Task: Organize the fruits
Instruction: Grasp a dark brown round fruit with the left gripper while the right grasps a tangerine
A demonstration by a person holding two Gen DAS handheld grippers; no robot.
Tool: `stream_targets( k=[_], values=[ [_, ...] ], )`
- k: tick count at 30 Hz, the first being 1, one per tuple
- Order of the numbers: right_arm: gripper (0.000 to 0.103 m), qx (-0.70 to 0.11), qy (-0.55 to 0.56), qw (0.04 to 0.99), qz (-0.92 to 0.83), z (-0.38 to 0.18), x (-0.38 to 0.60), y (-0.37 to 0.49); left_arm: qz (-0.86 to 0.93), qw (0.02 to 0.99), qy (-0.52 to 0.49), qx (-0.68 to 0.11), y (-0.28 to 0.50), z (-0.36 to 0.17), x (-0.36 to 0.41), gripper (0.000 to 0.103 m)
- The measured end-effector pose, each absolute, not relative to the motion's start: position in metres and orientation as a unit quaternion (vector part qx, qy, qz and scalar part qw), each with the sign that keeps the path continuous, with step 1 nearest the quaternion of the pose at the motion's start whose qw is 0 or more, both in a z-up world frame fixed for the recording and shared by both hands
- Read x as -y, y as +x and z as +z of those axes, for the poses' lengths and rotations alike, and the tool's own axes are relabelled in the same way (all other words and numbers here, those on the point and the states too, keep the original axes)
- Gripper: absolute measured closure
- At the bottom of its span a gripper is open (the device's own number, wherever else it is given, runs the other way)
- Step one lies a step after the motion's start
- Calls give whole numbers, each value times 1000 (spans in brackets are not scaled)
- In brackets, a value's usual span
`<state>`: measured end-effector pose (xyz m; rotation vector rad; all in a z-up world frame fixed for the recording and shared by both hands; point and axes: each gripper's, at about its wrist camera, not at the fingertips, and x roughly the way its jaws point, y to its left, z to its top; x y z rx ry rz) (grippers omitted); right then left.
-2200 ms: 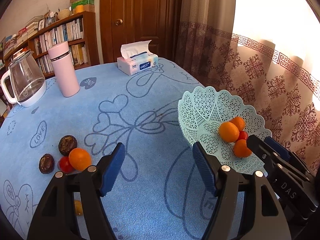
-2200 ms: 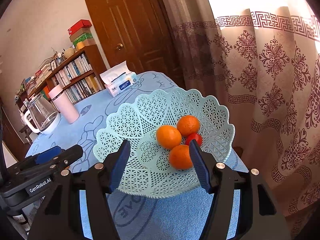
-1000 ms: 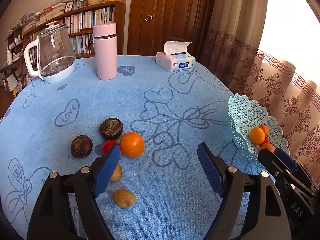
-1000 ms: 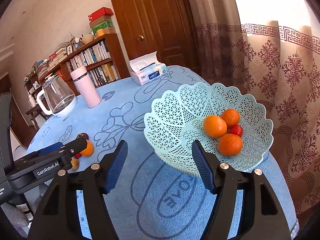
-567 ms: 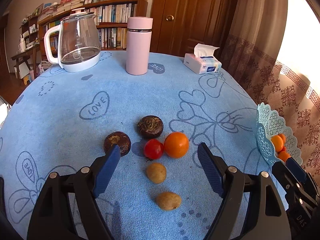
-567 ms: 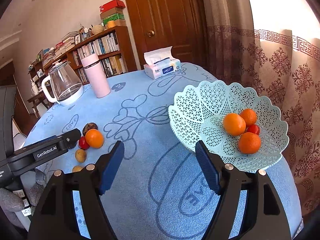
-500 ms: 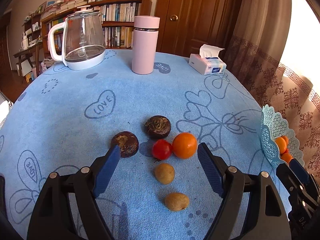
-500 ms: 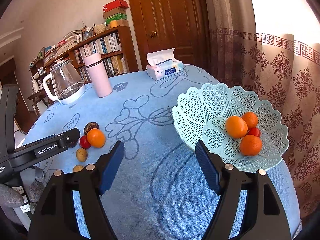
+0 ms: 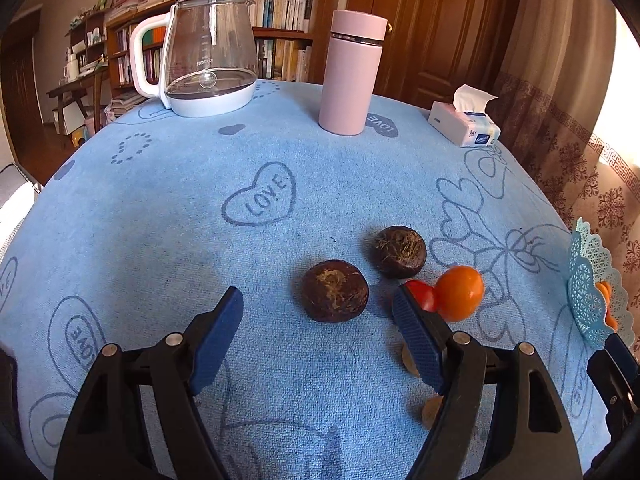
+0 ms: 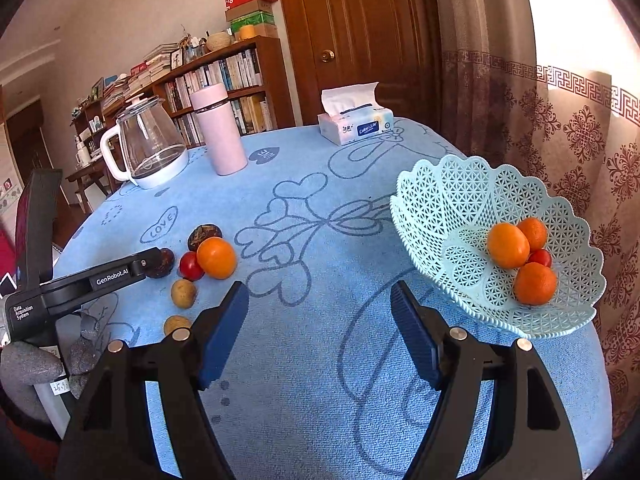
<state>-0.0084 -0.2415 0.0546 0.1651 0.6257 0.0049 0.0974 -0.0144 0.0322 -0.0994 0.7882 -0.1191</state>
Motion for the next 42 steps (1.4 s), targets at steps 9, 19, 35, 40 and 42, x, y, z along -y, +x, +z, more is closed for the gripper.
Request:
stream_targets(
  k=[9, 19, 35, 40, 42],
  values=[
    [28, -324, 80, 943, 17, 48, 233, -2, -82, 907, -48, -411, 116, 20, 17, 44],
    [28, -347, 89, 933, 38, 44, 227, 11, -106, 906, -57, -407, 116, 18, 16, 62],
    [28, -386, 84, 914, 86, 33, 198, 56, -75, 924, -76, -367, 104, 27, 4, 62],
    [34, -397, 75, 908, 106, 29, 185, 76, -72, 923, -81, -368, 104, 26, 2, 62],
    [41, -404, 74, 904, 115, 27, 179, 83, -72, 923, -81, -368, 104, 26, 1, 62]
  ],
)
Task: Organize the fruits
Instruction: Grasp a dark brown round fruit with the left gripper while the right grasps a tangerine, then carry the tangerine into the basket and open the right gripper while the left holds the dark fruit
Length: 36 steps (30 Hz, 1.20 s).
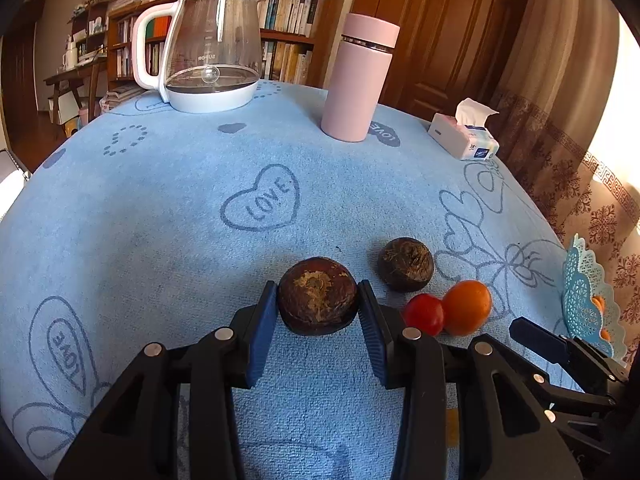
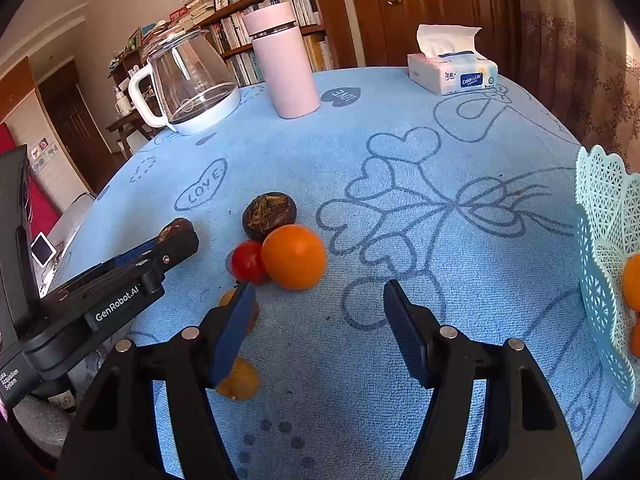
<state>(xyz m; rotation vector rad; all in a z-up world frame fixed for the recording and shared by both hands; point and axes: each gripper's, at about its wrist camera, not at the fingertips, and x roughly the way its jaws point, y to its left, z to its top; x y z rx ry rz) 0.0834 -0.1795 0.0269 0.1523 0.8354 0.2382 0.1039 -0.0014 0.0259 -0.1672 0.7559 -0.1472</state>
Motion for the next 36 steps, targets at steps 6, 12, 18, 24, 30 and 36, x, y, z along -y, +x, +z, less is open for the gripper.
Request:
stream_targets(
  k=[6, 12, 18, 24, 30, 36],
  values=[
    [52, -421, 81, 894, 128, 19, 172, 103, -72, 922, -85, -370, 105, 25, 0, 62],
    [63, -423, 74, 893, 134, 18, 166, 111, -73, 922, -86, -370, 105, 25, 0, 62],
    [63, -423, 74, 893, 134, 18, 166, 111, -75, 922, -86, -370, 104, 25, 0, 62],
    [64, -422, 81, 894, 131, 19, 167, 109, -76, 923, -86, -368, 103, 26, 1, 62],
    [64, -417, 88, 896, 126, 22, 171, 100, -76, 923, -85, -368, 103, 27, 1, 62],
    [64, -410, 87, 900, 120, 27, 173, 92, -76, 924, -85, -366, 102, 28, 1, 62]
  ],
)
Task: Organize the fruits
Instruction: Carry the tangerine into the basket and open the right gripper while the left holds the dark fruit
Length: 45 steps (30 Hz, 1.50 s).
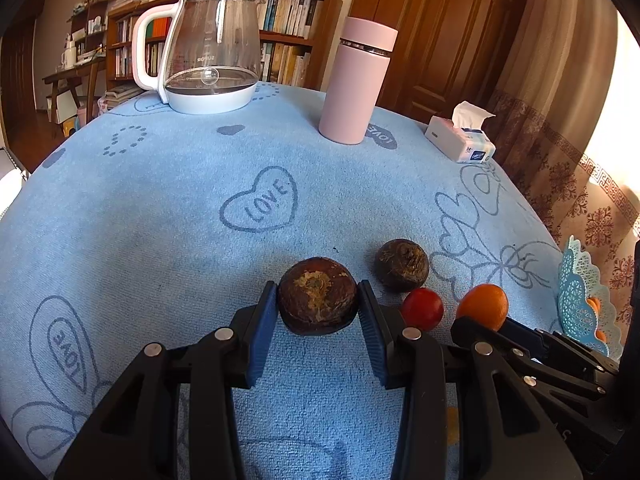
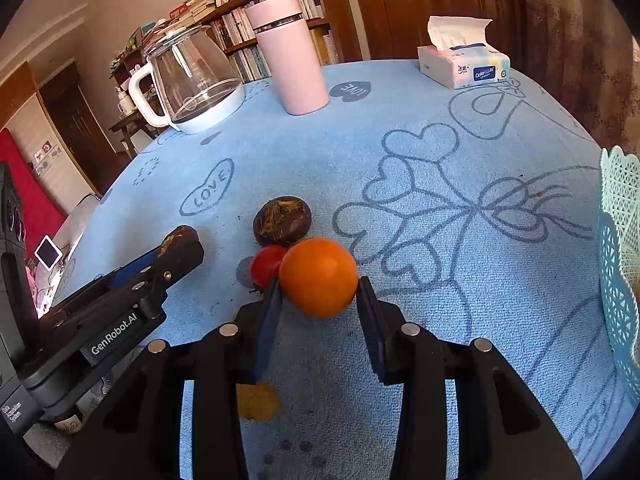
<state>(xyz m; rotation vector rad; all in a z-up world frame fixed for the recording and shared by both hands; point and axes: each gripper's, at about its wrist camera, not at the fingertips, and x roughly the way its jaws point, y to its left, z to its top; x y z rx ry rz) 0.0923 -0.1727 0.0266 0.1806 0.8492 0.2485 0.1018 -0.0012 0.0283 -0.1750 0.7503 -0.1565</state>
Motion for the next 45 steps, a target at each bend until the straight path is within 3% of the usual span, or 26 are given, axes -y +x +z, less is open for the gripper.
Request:
stream_targets(
  k=[45],
  values=[
    [64, -318, 171, 931, -61, 79, 308, 7, -86, 940, -42, -327, 80, 39, 23, 62]
  ],
)
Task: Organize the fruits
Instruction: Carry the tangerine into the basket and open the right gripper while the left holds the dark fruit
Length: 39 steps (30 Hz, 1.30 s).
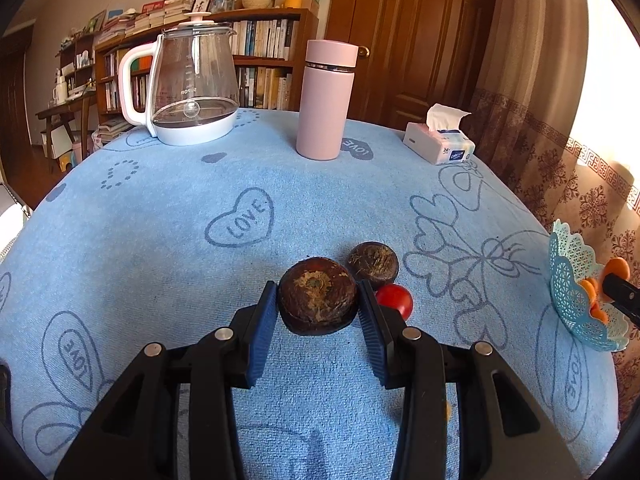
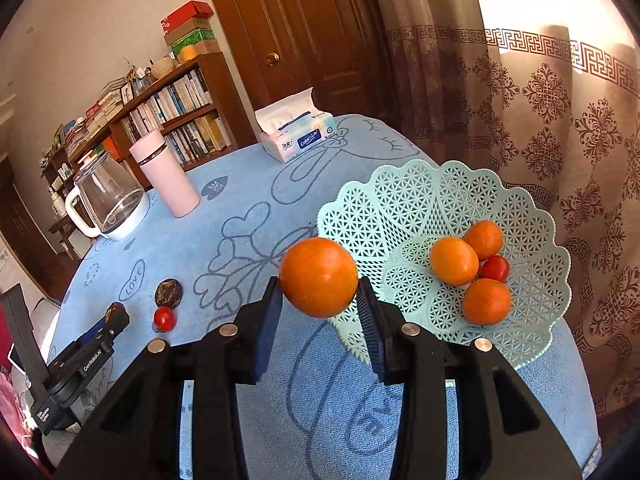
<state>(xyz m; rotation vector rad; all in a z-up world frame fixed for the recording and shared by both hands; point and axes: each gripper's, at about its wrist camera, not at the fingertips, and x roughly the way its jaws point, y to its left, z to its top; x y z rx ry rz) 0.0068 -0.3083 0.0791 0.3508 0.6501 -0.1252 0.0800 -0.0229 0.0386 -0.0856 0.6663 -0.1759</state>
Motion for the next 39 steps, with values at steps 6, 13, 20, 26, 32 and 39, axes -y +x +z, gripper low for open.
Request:
stream_targets(
  k=[6, 13, 20, 26, 32, 39],
  values=[
    [64, -317, 182, 927, -81, 73, 325, 1, -83, 942, -34, -324, 78, 38, 26, 62],
    [64, -330, 191, 920, -89, 60, 335, 1, -78, 943, -24, -324, 78, 38, 30, 62],
    [62, -336, 201, 916, -92, 52, 342, 1, -76, 943, -11, -323, 77, 40, 35, 62],
    [50, -327, 201, 918, -94, 51, 343, -2, -74, 945, -10, -320, 76, 48, 35, 62],
    [50, -317, 190, 925, -94, 49, 341, -4, -84, 944, 1, -319, 75, 56, 48, 62],
    [40, -286, 181, 934, -115, 53, 346, -13, -116, 943, 23, -312, 67, 69, 81, 62]
  ],
)
